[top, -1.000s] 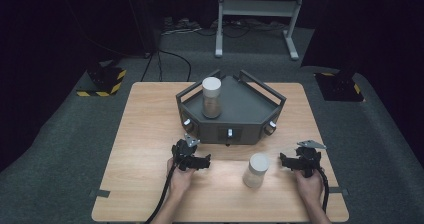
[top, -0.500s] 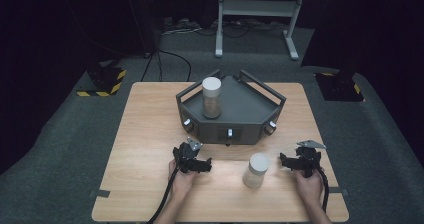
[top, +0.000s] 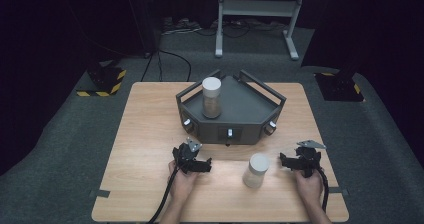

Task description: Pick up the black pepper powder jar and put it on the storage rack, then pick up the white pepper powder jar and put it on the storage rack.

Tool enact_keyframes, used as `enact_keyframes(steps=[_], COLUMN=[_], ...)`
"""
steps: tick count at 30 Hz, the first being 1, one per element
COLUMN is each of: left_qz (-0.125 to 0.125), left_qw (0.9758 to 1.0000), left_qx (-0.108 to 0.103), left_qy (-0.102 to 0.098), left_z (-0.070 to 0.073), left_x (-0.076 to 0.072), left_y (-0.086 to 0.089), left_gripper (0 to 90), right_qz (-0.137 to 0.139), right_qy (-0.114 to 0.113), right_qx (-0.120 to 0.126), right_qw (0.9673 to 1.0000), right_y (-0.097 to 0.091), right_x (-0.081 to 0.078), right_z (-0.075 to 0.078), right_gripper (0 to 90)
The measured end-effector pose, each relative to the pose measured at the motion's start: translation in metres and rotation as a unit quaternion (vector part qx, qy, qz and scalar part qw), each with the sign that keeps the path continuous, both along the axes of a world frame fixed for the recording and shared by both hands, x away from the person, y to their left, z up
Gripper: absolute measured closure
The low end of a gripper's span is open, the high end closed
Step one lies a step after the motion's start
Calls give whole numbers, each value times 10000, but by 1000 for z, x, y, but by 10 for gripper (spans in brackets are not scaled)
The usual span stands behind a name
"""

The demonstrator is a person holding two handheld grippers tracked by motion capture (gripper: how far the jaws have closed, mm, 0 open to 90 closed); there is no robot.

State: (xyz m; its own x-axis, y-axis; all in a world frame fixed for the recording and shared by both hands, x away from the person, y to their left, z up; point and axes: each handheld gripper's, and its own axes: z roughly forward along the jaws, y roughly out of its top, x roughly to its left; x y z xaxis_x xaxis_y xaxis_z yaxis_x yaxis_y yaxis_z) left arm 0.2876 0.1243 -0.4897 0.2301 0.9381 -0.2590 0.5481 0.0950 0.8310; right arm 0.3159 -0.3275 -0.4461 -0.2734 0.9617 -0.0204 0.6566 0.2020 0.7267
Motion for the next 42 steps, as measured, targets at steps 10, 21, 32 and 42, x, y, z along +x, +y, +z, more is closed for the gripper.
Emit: enact_keyframes(steps=[10,21,32,42], left_qz=[7,-34,-40,-35], left_qw=[10000,10000,10000,10000], left_qx=[-14,38,45,41], left_qy=[-4,25,28,26], left_z=[0,1,1,1], left_x=[0,0,0,0], left_y=[0,1,1,1], left_gripper=[16,17,17,17], right_qz=[1,-39,553,1043], right_qy=[2,34,-57,-35], right_qx=[-1,-31,187,359], right_qw=[10000,10000,9983,9939], right_y=[0,2,-11,-18], right_x=[0,0,-15,-37], right_z=[0,2,15,15], right_gripper=[41,37,36,45])
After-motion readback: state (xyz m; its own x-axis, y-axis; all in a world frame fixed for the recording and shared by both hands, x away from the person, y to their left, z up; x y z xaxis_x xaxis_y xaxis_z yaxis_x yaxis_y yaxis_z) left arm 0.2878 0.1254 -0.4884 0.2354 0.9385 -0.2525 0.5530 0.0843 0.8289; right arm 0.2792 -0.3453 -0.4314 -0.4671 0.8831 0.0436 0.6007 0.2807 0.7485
